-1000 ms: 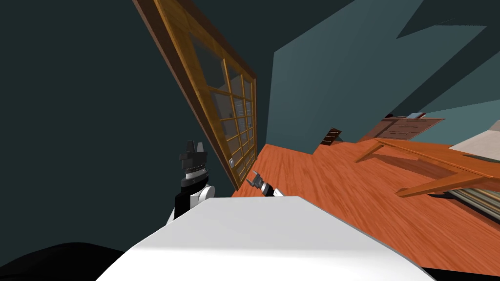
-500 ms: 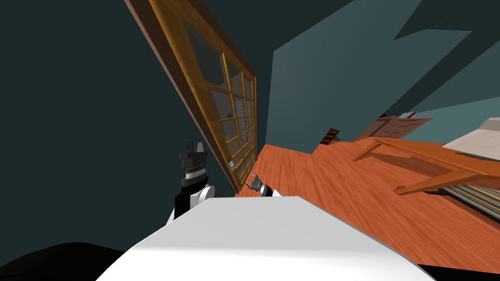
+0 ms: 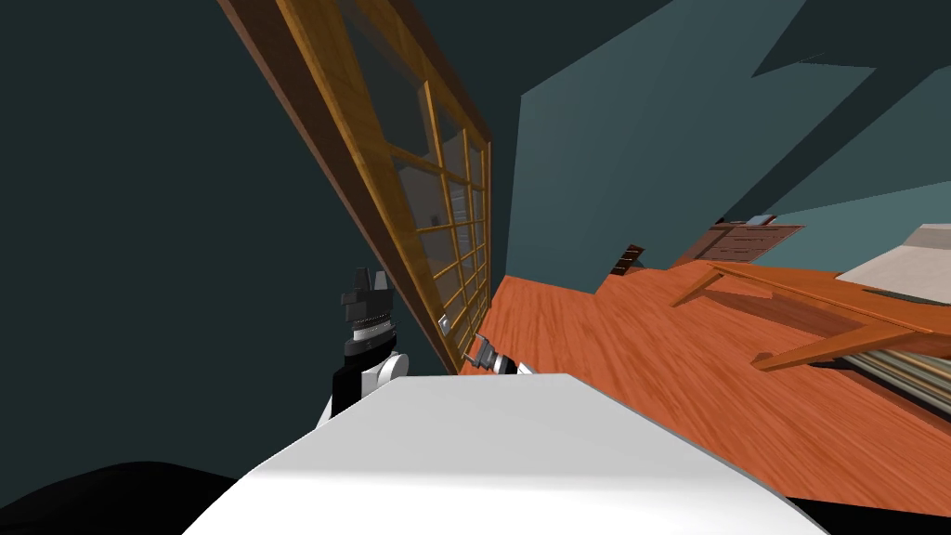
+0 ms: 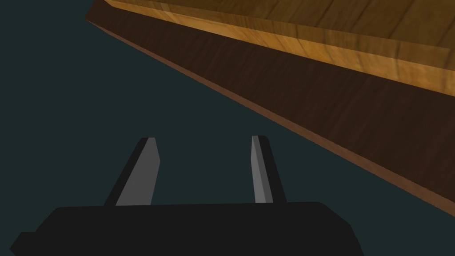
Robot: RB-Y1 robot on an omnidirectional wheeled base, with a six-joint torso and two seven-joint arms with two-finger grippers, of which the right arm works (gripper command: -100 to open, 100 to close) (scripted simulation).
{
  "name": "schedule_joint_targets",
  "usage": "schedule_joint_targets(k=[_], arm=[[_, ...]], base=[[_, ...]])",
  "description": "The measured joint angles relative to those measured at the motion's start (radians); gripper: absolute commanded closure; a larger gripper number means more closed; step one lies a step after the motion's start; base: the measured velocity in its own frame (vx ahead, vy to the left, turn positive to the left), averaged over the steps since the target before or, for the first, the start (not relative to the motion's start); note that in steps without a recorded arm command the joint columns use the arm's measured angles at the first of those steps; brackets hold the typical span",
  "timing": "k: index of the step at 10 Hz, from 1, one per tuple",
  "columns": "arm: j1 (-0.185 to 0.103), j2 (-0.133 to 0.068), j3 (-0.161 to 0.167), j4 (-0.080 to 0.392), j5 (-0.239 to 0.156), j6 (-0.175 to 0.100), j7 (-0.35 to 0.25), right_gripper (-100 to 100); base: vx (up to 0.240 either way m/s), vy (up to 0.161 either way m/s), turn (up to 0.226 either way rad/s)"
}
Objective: Pull the door open
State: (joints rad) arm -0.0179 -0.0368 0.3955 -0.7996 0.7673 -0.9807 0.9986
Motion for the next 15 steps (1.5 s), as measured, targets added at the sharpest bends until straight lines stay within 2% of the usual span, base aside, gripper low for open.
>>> schedule_joint_targets(k=[2, 5, 12, 15], arm=[[-0.005, 0.005, 0.008, 0.016, 0.011, -0.003, 0.009, -100], [-0.013, 0.01, 0.013, 0.038, 0.02, -0.009, 0.021, -100], [-0.014, 0.011, 0.013, 0.041, 0.02, -0.01, 0.023, -100], [-0.021, 0.007, 0.009, 0.053, 0.016, -0.012, 0.026, -100]], base=[[0.13, 0.112, -0.009], [-0.002, -0.003, 0.001], [-0.002, 0.003, -0.008], [-0.146, -0.111, 0.0]])
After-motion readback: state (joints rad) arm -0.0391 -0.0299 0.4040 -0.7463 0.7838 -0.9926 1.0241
